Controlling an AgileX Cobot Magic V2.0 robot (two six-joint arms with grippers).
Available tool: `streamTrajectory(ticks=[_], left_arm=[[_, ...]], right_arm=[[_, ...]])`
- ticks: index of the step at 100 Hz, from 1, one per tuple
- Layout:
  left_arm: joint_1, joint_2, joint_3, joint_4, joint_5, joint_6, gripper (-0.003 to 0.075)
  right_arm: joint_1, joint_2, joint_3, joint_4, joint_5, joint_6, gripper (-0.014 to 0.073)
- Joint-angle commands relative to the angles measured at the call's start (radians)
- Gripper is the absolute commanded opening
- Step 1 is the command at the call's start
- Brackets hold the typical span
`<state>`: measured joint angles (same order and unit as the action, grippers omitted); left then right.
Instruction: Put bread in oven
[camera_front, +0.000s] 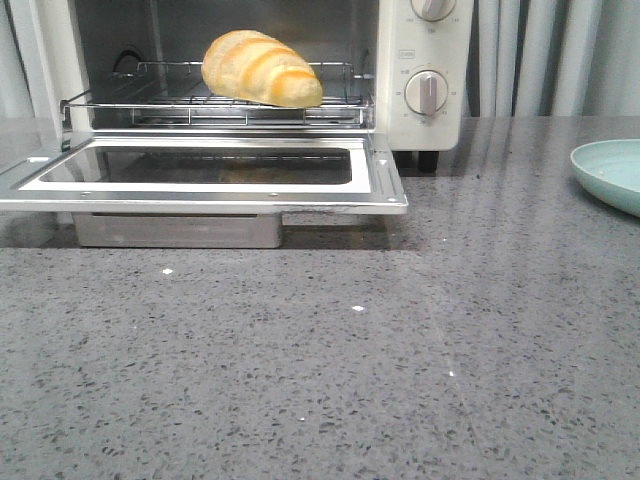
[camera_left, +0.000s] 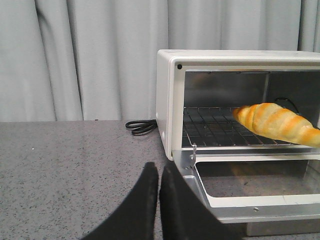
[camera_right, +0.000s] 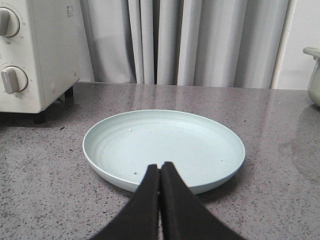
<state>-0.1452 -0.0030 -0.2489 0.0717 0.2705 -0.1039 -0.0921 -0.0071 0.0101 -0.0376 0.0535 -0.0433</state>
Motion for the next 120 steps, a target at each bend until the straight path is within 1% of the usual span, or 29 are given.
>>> streamTrajectory(ticks=[1, 78, 88, 98, 111, 120], left_arm=[[0.004, -0.025, -0.025, -0.007, -0.071, -0.001, -0.0021], [0.004, -0.025, -0.020, -0.007, -0.074, -0.001, -0.0021], [0.004, -0.025, 0.025, 0.006, -0.129, 0.004, -0.0021], [0.006, -0.025, 0.105, 0.023, -0.195, 0.012, -0.0021], [0.006, -0.025, 0.217, 0.016, -0.338, 0.012, -0.0021], [0.006, -0.025, 0.272, -0.017, -0.380, 0.012, -0.0021]], right_arm=[[0.002, -0.021, 0.025, -0.015, -0.091, 0.001, -0.0068], [0.002, -0.021, 0.025, -0.015, -0.091, 0.001, -0.0068], [0.002, -0.021, 0.025, -0.015, -0.091, 0.001, -0.0068], [0.002, -0.021, 0.025, -0.015, -0.089, 0.001, -0.0068], [0.002, -0.021, 0.025, -0.015, -0.089, 0.001, -0.0068], [0.002, -0.021, 0.025, -0.015, -0.089, 0.001, -0.0068]])
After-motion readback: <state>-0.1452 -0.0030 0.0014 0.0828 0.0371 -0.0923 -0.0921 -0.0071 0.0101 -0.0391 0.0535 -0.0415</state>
